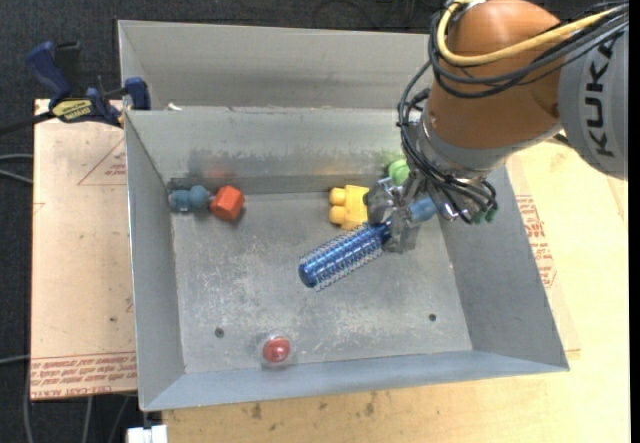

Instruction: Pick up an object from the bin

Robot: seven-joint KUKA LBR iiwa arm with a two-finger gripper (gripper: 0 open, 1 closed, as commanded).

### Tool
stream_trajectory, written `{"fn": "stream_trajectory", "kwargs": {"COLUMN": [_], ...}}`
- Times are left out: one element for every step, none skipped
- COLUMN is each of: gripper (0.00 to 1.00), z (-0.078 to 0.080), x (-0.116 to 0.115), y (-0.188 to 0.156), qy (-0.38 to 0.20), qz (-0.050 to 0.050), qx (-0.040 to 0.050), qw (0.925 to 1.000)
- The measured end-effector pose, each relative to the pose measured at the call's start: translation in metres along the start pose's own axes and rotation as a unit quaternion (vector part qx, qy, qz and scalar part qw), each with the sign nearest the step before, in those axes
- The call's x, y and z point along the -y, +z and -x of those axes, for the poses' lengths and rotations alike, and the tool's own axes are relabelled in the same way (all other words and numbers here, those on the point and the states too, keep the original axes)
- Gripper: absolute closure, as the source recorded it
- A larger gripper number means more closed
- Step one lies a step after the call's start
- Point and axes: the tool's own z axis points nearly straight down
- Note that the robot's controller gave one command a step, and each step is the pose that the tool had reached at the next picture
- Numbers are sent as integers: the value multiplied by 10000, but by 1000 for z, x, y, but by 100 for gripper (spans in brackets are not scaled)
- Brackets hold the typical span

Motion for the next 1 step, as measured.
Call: {"fn": "stream_trajectory", "kwargs": {"gripper": [100], "z": [-1], "x": [25], "y": [12], "qy": [-1780], "qz": [13], "qx": [-27], "qw": [9840]}}
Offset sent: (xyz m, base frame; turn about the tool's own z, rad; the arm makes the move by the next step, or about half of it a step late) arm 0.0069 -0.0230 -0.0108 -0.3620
